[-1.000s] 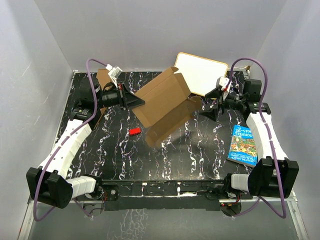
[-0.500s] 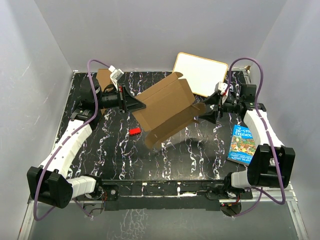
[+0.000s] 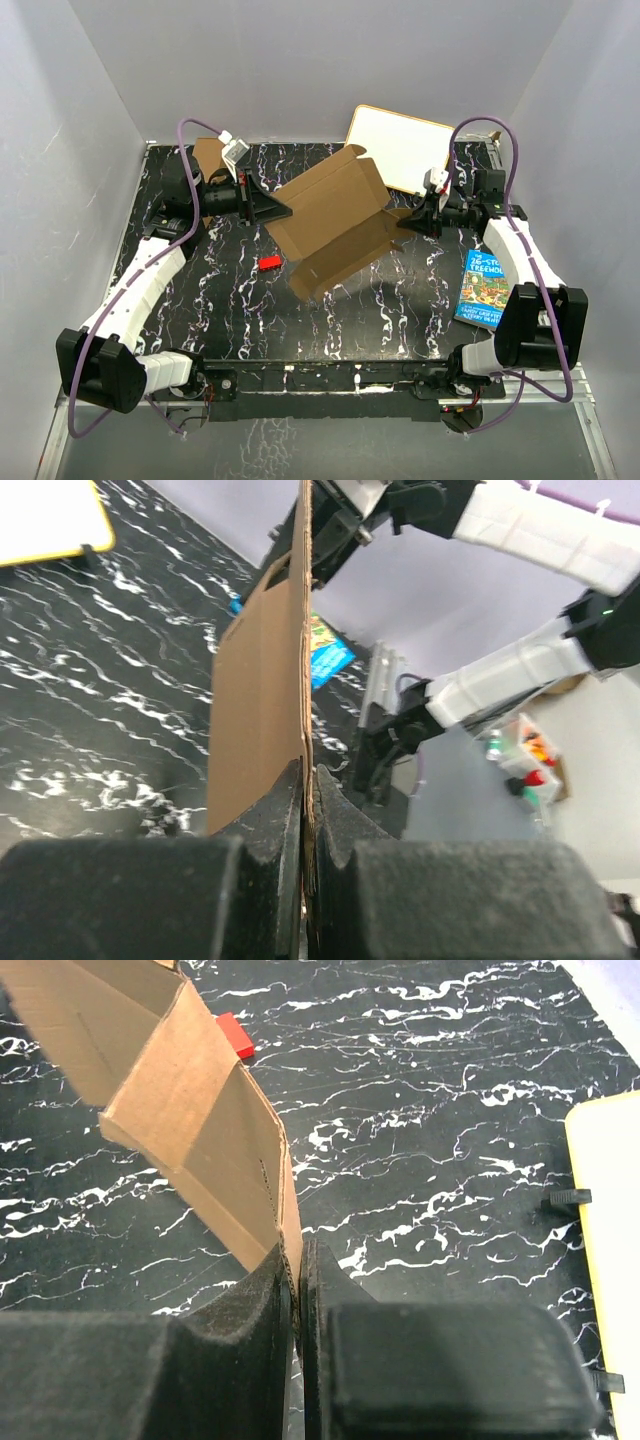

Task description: Fold the paper box

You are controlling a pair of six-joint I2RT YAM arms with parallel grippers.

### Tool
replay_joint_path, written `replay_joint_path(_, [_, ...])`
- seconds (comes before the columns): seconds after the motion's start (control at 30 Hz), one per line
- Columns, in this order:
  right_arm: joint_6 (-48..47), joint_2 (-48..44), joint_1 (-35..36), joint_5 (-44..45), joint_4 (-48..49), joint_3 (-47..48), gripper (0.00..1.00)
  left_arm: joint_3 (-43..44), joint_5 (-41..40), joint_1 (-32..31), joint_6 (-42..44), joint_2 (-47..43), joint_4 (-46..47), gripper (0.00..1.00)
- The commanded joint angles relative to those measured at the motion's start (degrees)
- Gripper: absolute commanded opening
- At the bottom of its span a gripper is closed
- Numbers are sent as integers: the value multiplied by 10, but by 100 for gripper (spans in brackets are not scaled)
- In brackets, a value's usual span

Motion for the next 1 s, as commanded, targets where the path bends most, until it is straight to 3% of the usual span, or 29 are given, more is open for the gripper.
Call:
replay_joint_path(0.0, [71,-30,0,6,89,-26,8,-5,-26,2,115,-13,-24,0])
replay_joint_path(0.1, [185,-43,2,56,229,-90,8,-1,-52,2,186,-10,-55,0])
replay_joint_path(0.23, [296,-66,15,120,384,-173,8,19,-45,0,211,26,-79,0])
replay_joint_path(0.4, [387,-48,47,199,508,-207,9,63,-57,-24,271,62,-129,0])
replay_joint_path(0.73, [439,-5,92,264,598,-230,11,121,-73,-50,322,87,-202,0])
replay_joint_path(0.97, [399,49,92,237,517,-207,15,74,-85,-51,311,117,-185,0])
